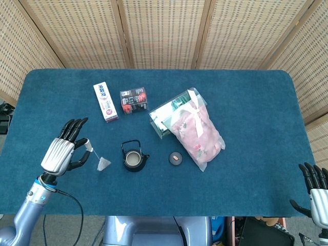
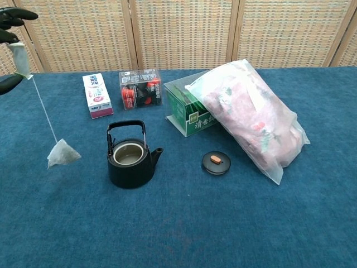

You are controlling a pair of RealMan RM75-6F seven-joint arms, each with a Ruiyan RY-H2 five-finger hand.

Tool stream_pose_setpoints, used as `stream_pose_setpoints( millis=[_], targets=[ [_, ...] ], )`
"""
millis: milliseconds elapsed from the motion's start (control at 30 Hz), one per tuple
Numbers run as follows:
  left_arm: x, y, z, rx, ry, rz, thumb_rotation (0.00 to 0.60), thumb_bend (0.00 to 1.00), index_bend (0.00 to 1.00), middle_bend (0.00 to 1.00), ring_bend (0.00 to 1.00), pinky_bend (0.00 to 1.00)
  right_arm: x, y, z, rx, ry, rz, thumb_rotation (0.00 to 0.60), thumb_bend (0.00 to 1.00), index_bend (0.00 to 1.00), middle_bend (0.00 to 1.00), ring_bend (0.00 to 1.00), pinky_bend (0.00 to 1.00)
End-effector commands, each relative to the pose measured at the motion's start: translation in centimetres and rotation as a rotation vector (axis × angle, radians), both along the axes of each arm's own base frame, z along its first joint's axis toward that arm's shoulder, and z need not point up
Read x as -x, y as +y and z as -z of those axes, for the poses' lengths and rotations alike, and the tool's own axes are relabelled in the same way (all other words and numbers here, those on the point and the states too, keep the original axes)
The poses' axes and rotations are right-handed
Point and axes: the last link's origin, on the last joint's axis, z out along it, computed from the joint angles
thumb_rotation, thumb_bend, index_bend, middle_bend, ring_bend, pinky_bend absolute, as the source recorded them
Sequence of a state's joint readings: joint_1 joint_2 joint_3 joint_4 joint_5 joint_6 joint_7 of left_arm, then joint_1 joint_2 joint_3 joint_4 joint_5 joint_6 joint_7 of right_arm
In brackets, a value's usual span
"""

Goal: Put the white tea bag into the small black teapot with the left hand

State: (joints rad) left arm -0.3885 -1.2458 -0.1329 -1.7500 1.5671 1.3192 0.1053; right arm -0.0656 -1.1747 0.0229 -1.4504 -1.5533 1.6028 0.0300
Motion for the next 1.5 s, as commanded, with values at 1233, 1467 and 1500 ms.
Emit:
stream_pose_setpoints(
  millis=[1233,1467,1500],
  targets=[
    [-6.7,3.9,3.7,0.100,-0.012,0.089,0.600,0.47,0.62,0.00,0.00,0.00,0.7,0.5,0.3,-0.003,-0.005,0.039,0.600,0.07,0.09,0.15,0.01,0.09],
    [-7.1,4.3,4.0,0.097,-0.022,0.101,0.600,0.47,0.62,0.00,0.00,0.00,0.7,0.5,0.2,-0.002,-0.005,0.041,0.600,0.07,0.09,0.15,0.01,0.09],
    [-7.3,4.4,4.0,0.091,-0.029,0.107,0.600,0.47,0.62,0.00,0.00,0.00,0.7,0.5,0.2,-0.001,-0.005,0.041,0.600,0.07,0.09,0.15,0.01,0.09]
  ],
)
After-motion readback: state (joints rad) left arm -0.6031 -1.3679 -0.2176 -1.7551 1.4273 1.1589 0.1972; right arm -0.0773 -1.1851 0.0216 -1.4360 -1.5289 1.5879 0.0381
